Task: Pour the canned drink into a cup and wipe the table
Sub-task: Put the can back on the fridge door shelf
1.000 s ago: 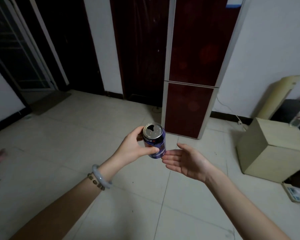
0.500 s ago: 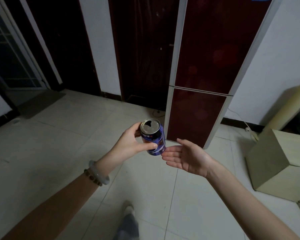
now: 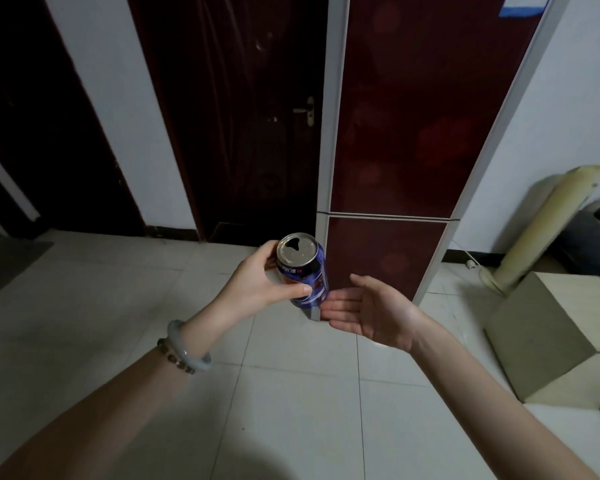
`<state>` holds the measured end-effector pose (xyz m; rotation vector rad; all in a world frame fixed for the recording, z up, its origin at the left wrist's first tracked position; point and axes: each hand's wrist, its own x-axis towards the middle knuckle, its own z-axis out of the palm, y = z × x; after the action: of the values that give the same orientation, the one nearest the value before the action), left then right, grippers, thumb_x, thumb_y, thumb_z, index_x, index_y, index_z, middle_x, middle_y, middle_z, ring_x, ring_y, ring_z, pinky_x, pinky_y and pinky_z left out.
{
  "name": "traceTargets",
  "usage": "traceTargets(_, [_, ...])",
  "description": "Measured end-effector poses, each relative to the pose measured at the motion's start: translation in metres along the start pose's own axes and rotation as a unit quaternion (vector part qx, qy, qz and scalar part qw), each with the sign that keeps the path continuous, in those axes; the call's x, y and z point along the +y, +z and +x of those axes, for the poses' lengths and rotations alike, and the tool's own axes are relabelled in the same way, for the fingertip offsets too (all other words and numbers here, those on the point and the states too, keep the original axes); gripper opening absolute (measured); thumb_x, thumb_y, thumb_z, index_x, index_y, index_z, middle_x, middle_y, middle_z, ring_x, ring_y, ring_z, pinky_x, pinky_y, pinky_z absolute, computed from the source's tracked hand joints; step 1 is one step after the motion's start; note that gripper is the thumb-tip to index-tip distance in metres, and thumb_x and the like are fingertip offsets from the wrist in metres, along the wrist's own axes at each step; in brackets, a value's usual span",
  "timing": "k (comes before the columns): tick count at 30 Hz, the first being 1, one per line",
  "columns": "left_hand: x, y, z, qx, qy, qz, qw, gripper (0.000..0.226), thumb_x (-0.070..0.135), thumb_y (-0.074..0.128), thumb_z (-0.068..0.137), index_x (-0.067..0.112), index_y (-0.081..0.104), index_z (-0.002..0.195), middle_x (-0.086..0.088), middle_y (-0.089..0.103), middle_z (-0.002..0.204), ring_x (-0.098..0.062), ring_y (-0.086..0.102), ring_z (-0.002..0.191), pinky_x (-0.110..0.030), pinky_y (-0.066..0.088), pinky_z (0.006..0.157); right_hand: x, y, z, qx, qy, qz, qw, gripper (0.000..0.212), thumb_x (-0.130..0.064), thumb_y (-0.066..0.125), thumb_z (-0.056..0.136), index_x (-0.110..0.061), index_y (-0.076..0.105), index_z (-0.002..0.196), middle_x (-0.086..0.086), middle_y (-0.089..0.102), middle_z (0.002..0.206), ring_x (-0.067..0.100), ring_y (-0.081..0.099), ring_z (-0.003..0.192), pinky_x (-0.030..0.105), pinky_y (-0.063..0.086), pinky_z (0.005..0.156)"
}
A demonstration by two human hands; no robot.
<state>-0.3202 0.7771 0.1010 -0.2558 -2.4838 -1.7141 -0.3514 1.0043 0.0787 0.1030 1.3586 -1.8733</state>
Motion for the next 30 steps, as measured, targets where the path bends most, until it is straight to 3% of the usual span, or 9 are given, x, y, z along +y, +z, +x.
traceTargets(6, [-0.039,-0.027,0.078,-0.016,-0.013,-0.019,1.0,0.066,0.015,0.089,0.06,0.021,0.057,0.117,0.01,0.067,0.11,0.001,0.061,0.103,-0.008,0.043,0.085,-0.04,-0.001,0.071,0.031,0.011,0.006,0.999,0.05,-0.039,0.039,0.094,0.003,0.059,0.112,0.021,0.065,0.111,0.028,0.063,0.103,0.037,0.051,0.09])
traceTargets(10, [-0.063,-0.042,0.134,-0.026,-0.015,-0.016,0.999,0.061,0.013,0.089,0.06,0.03,0.057,0.11,0.014,0.067,0.107,0.005,0.06,0.1,-0.006,0.042,0.083,-0.07,-0.009,0.124,0.036,0.018,0.007,0.999,0.049,-0.039,0.04,0.093,0.002,0.061,0.108,0.02,0.067,0.106,0.027,0.064,0.099,0.036,0.051,0.089])
traceTargets(13, [-0.082,-0.053,0.184,-0.024,-0.008,-0.019,1.0,0.06,0.012,0.088,0.061,0.031,0.058,0.109,0.016,0.067,0.105,0.007,0.06,0.099,-0.003,0.04,0.08,-0.099,-0.019,0.168,0.038,0.008,0.0,0.999,0.049,-0.038,0.041,0.093,0.003,0.059,0.112,0.021,0.065,0.111,0.028,0.062,0.104,0.038,0.047,0.095])
traceTargets(25, [-0.118,-0.092,0.378,-0.041,-0.003,-0.012,0.999,0.062,0.013,0.088,0.062,0.027,0.057,0.113,0.01,0.067,0.109,0.001,0.061,0.101,-0.013,0.044,0.087,-0.229,-0.047,0.306,0.062,-0.012,0.017,0.998,0.043,-0.031,0.038,0.095,0.004,0.055,0.114,0.02,0.063,0.108,0.029,0.06,0.099,0.039,0.045,0.094])
traceTargets(30, [-0.132,-0.098,0.428,-0.065,-0.005,-0.019,0.998,0.063,0.026,0.088,0.056,0.031,0.058,0.112,0.014,0.067,0.109,0.002,0.06,0.103,-0.015,0.044,0.089,-0.254,-0.058,0.34,0.071,-0.007,0.033,0.997,0.046,-0.032,0.039,0.094,0.006,0.054,0.117,0.021,0.063,0.109,0.03,0.061,0.101,0.039,0.046,0.094])
